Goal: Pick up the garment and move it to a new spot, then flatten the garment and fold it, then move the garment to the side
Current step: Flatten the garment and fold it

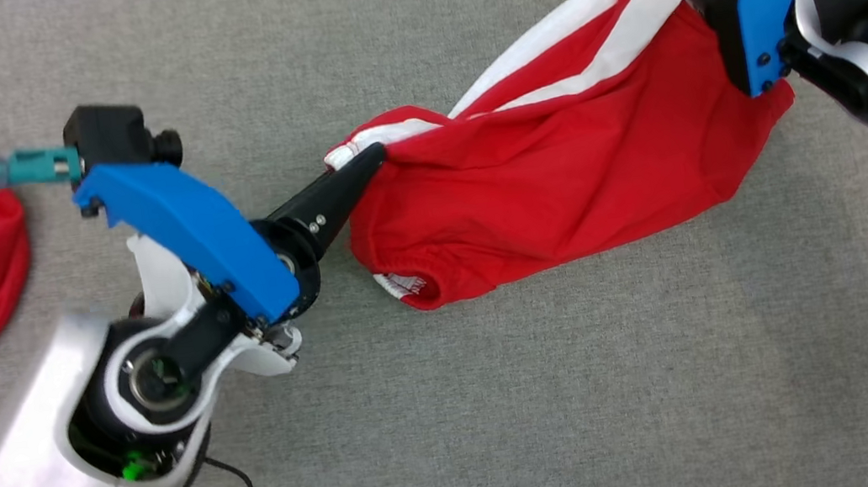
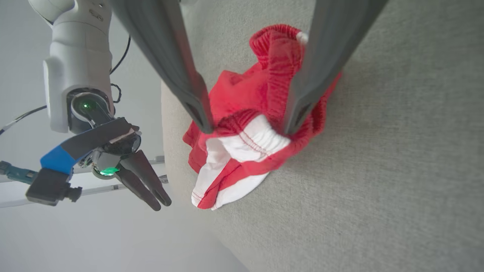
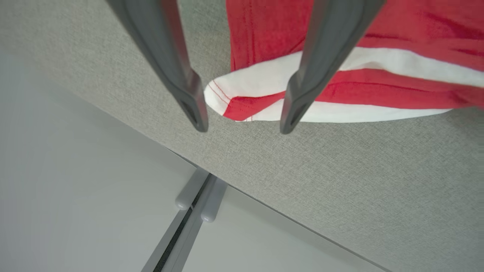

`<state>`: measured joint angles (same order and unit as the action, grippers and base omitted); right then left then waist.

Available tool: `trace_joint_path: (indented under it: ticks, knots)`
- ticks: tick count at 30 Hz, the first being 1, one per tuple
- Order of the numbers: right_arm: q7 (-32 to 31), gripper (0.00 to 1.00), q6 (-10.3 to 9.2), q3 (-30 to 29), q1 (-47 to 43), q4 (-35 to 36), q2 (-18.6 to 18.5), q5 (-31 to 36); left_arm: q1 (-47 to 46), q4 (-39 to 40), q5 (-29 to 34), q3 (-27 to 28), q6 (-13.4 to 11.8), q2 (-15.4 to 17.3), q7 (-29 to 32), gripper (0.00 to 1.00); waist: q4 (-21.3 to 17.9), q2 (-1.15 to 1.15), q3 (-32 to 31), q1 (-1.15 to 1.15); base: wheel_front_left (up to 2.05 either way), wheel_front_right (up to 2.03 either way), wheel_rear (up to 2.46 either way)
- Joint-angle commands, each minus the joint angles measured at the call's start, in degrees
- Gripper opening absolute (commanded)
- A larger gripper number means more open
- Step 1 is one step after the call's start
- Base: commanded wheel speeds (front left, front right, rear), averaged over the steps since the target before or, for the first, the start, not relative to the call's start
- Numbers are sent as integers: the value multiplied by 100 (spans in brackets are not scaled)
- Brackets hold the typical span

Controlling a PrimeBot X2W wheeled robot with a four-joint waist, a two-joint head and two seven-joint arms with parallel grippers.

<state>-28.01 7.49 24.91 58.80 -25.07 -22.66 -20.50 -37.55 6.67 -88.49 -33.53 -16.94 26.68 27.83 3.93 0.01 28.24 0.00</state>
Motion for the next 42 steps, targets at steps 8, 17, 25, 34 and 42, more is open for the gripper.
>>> trace_joint_path:
  ticks: [8, 17, 25, 34, 42]
  knots:
    - [197, 100, 1, -420, -735, -12, -188, -233, 801, -79, 1508, -440, 393, 49, -1530, 100, 118, -1, -570, 0, 0, 0, 0]
    - [425, 100, 1, -1312, -1851, 175, -16, -223, 1641, -845, 2725, -419, 685, -444, -3951, 100, 256, -1, -1198, 0, 0, 0, 0]
    - [464, 100, 1, -1960, -2446, 36, 220, -139, 1771, -1281, 4919, 462, 668, -983, -4304, 100, 426, -1, -1378, 0, 0, 0, 0]
    - [362, 100, 2, -2417, -2309, -624, 640, -108, 2118, -1510, 6436, 1466, 1198, -1542, -4308, 100, 524, -1, -1286, 0, 0, 0, 0]
    - [791, 100, 1, -2805, -1853, -1440, 887, 213, 2109, -1843, 6944, 1851, 1821, -1938, -4309, 100, 647, -1, -1062, 0, 0, 0, 0]
